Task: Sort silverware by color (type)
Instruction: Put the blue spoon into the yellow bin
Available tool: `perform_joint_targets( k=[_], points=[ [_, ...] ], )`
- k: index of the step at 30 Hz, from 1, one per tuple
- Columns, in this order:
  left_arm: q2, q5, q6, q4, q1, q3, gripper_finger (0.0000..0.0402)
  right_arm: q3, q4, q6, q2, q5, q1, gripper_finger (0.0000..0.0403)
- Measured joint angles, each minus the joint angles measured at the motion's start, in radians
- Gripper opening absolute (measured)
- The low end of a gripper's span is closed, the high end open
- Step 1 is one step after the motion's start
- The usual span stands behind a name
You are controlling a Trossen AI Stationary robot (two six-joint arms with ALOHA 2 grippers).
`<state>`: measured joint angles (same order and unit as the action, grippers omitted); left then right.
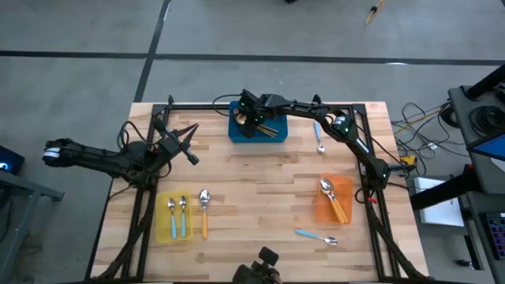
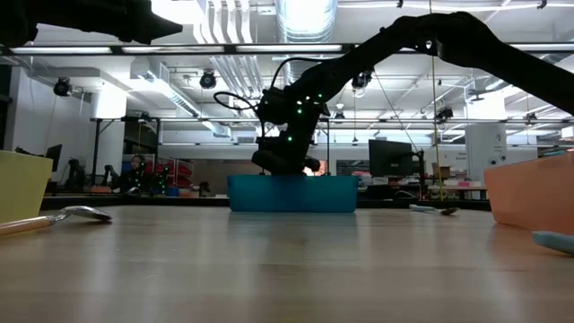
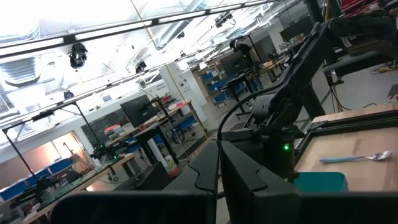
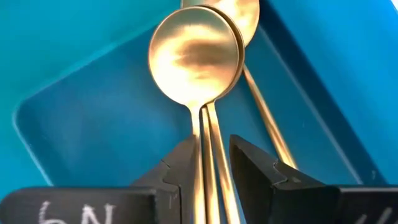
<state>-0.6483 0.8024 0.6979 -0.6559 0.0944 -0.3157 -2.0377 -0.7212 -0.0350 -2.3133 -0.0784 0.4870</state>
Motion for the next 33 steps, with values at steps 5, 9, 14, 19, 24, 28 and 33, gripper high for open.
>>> perform_joint_targets(
  k=[5, 9, 14, 19, 24, 28, 33],
  points=[
    [0.000, 0.000, 0.000, 0.000, 0.000, 0.000, 0.0000, -0.024, -0.010, 0.002, 0.002, 0.000, 0.000, 0.0091],
    [0.000, 0.000, 0.000, 0.000, 0.000, 0.000, 0.0000, -0.075, -0.036, 0.013, 0.003, 0.000, -0.005, 0.0091],
    [0.000, 0.000, 0.000, 0.000, 0.000, 0.000, 0.0000, -0.162, -0.101, 0.016, 0.004, 0.000, -0.013, 0.0091],
    [0.000, 0.000, 0.000, 0.000, 0.000, 0.000, 0.0000, -0.257, -0.204, 0.032, 0.005, 0.000, -0.039, 0.0091],
    [0.000, 0.000, 0.000, 0.000, 0.000, 0.000, 0.0000, -0.260, -0.224, 0.072, 0.048, -0.001, -0.099, 0.0091],
    [0.000, 0.000, -0.005, 0.000, 0.000, 0.000, 0.0000, -0.246, -0.217, 0.080, 0.082, 0.000, -0.149, 0.0091],
    [0.000, 0.000, -0.028, 0.000, 0.001, 0.000, 0.0000, -0.220, -0.197, 0.085, 0.112, -0.004, -0.217, 0.0091]
  ],
)
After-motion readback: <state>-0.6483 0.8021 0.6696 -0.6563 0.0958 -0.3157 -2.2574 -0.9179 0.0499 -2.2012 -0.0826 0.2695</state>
